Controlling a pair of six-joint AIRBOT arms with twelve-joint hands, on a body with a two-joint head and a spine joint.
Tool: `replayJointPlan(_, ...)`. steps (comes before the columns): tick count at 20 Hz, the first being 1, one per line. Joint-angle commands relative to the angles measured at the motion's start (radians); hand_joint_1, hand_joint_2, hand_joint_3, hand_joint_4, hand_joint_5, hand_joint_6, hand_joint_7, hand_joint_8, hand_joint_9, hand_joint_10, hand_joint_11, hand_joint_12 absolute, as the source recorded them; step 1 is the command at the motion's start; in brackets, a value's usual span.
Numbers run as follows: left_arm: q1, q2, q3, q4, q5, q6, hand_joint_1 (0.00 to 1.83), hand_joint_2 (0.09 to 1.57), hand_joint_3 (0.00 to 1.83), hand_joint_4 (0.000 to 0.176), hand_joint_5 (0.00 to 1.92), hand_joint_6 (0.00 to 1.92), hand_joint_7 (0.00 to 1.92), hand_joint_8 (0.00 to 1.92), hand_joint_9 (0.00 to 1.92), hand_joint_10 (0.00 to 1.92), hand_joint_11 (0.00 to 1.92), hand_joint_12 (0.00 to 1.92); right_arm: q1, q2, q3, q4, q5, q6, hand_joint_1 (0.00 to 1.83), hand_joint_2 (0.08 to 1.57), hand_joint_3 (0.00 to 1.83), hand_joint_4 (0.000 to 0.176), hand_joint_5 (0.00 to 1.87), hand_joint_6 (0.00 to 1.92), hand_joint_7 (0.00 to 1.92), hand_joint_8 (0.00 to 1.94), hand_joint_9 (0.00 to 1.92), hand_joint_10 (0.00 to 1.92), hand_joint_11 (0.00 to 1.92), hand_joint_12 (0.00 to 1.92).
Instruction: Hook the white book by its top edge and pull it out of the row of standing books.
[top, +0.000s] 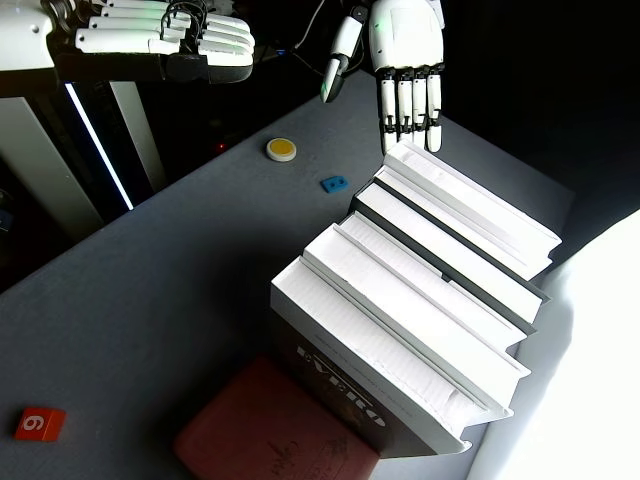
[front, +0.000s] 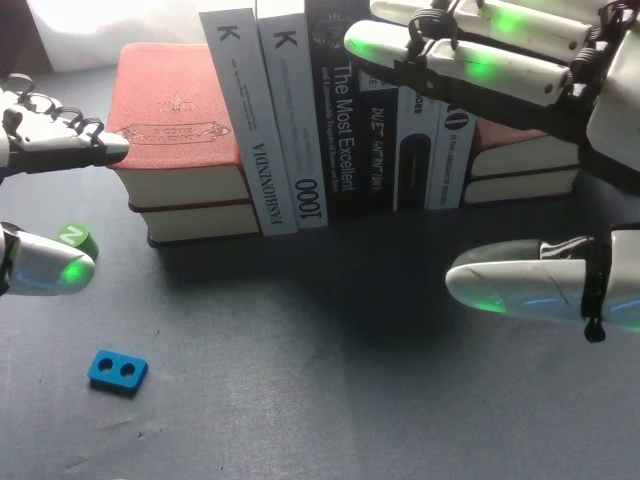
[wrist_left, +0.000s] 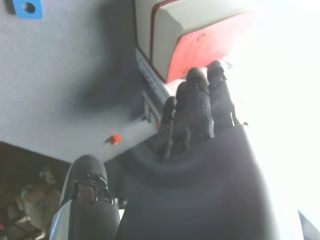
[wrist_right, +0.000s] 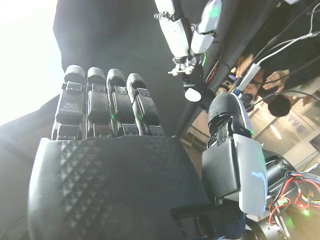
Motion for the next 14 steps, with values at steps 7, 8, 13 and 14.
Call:
replayJointPlan(7,-0.013,-0.001,0.003,-0.016,0.078,-0.006,0.00,1.26,0.01,0.000,0.00,0.00,0.00,0.00,0.00,0.00,0.00,0.00,0.004,-0.009,-0.001,0.048,0.131,0.000,0.00,1.25,0.01,0.000,0.04,0.01,0.01,0.00,0.00,0.00,0.00,0.00)
replayJointPlan(8,-0.013,-0.001,0.002,-0.016,0.078,-0.006,0.00,1.26,0.01,0.000,0.00,0.00,0.00,0.00,0.00,0.00,0.00,0.00,0.004,-0.012,0.002,0.049,0.136,0.000,0.00,1.24,0.01,0.000,0.05,0.02,0.02,0.01,0.00,0.00,0.00,0.00)
replayJointPlan(13,-0.011,-0.001,0.000,-0.015,0.100,-0.004,0.00,1.26,0.01,0.000,0.00,0.00,0.00,0.00,0.00,0.00,0.00,0.00,0.004,-0.054,0.026,0.177,0.142,-0.132,0.00,1.25,0.01,0.000,0.01,0.00,0.00,0.00,0.00,0.00,0.00,0.00)
replayJointPlan(14,-0.011,-0.001,0.001,-0.015,0.100,-0.002,0.00,1.26,0.01,0.000,0.00,0.00,0.00,0.00,0.00,0.00,0.00,0.00,0.003,-0.067,0.028,0.218,0.146,-0.185,0.00,1.24,0.00,0.000,0.00,0.00,0.00,0.00,0.00,0.00,0.00,0.00)
